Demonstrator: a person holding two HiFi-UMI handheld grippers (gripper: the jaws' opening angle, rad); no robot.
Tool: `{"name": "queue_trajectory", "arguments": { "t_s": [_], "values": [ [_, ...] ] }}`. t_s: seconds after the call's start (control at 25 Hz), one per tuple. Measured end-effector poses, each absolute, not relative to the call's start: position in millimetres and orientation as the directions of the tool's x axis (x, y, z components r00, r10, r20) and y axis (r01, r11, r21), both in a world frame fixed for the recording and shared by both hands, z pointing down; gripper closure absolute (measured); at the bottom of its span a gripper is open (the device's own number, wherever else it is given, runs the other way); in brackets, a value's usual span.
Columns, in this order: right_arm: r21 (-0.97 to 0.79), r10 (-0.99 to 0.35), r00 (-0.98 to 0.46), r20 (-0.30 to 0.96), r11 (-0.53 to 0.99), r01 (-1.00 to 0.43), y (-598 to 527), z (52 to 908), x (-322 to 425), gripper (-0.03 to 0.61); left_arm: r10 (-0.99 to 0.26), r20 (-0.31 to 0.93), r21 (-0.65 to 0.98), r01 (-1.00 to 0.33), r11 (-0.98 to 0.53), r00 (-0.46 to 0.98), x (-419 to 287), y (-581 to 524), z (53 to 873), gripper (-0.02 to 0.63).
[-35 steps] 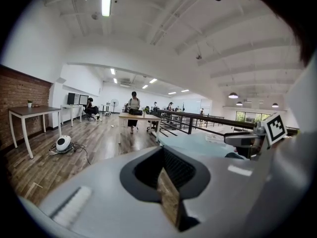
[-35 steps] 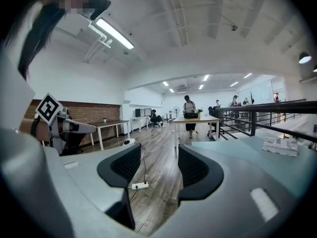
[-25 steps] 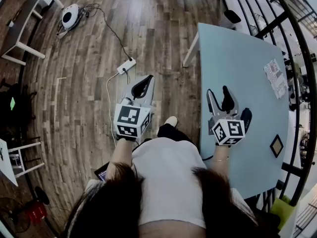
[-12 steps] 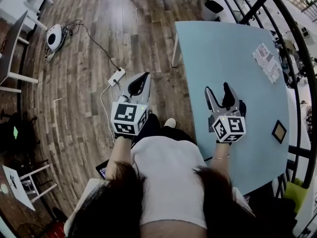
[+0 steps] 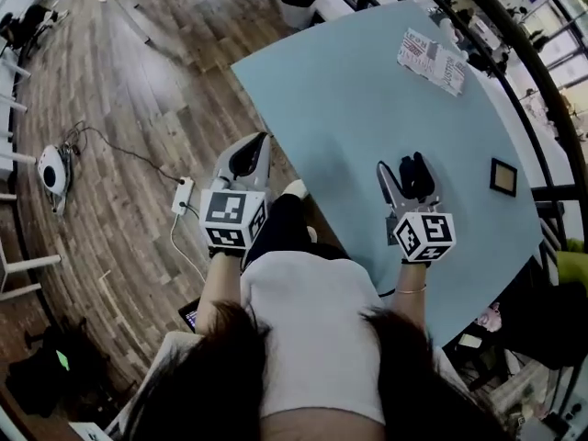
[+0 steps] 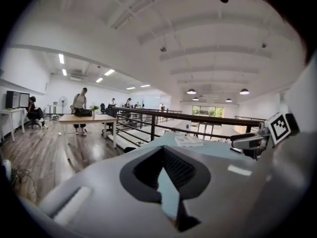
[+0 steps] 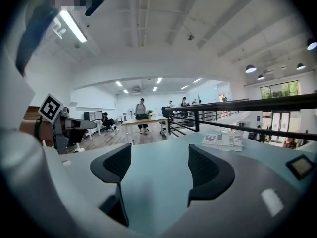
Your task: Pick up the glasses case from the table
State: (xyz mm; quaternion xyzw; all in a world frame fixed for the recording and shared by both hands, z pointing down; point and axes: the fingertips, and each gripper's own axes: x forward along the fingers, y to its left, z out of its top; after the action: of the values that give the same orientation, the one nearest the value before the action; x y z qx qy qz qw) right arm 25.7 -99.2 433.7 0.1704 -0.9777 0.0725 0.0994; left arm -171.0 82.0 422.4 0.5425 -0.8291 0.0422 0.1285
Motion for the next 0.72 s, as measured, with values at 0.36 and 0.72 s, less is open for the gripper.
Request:
{"name": "queue_trajectory", "arguments": {
  "t_s": [0.36, 0.72],
  "values": [
    [-0.076, -0.607, -0.741, 0.288, 0.757, -0.649, -179, 434, 63, 0.225, -0.965, 0.259, 0.085, -0.995, 0.057, -0.033, -196, -84, 418, 0.557],
    [-0.036, -0.79, -0.509, 0.341, 0.53, -0.847, -204, 443, 102, 0.224, -0.903, 0.284, 0.1, -0.946, -0.308, 0.324, -157, -195, 430, 0.557]
  ]
}}
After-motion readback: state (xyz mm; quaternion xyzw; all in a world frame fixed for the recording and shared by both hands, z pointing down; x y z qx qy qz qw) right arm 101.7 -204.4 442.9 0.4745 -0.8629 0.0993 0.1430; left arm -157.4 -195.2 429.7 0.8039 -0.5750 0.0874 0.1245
